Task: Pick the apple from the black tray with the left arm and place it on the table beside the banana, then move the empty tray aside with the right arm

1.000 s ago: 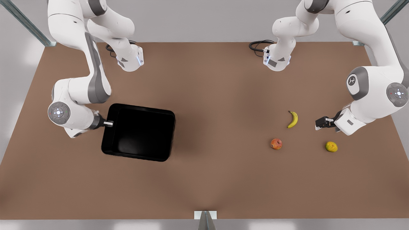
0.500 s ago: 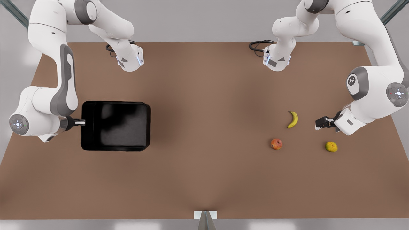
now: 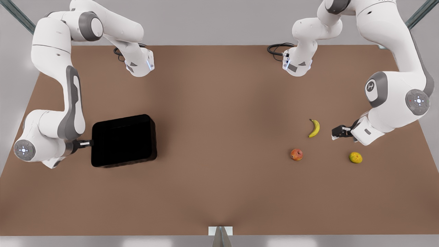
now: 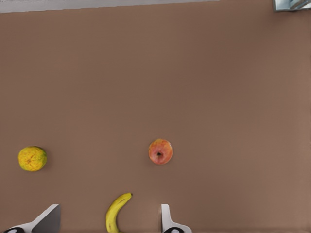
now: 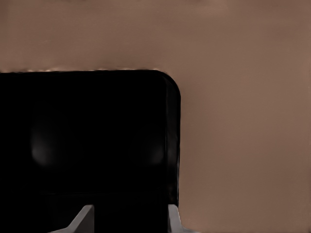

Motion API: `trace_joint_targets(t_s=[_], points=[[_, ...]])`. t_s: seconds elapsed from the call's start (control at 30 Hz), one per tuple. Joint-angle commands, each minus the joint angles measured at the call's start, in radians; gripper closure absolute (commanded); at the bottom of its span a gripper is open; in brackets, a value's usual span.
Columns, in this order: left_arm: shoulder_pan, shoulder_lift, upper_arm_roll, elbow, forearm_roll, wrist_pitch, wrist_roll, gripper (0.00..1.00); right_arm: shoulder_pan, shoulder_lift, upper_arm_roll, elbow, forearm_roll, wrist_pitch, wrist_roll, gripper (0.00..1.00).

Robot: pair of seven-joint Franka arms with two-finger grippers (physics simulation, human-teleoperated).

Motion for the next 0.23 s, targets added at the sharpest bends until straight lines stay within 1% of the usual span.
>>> trace_joint_targets(t_s=[0.0, 0.03, 0.07, 0.1, 0.13, 0.17, 0.2], points=[[-0.016, 0.014, -0.001, 0.029, 0.001, -0.007, -0.127, 0.00, 0.005, -0.040, 0.102, 0.084, 0.003, -0.161, 0.110, 0.09], [-0.017, 0.014, 0.000, 0.029, -0.005, -0.008, -0.118, 0.00, 0.003, -0.046, 0.208, 0.142, 0.005, -0.219, 0.244, 0.08], [-0.019, 0.016, 0.000, 0.029, -0.001, -0.008, -0.112, 0.00, 0.003, -0.086, 0.296, 0.153, 0.003, -0.223, 0.347, 0.08], [-0.019, 0.016, 0.000, 0.029, 0.001, -0.010, -0.112, 0.00, 0.005, -0.097, 0.351, 0.170, -0.006, -0.216, 0.371, 0.05], [-0.019, 0.016, 0.000, 0.029, 0.001, -0.010, -0.112, 0.00, 0.005, -0.101, 0.365, 0.176, -0.017, -0.206, 0.329, 0.02], [-0.019, 0.017, 0.000, 0.029, 0.001, -0.010, -0.112, 0.00, 0.006, -0.104, 0.406, 0.178, -0.124, -0.186, 0.307, 0.02], [-0.019, 0.019, 0.000, 0.029, 0.001, -0.010, -0.112, 0.00, 0.056, -0.098, 0.379, 0.178, -0.149, -0.177, 0.310, 0.02]])
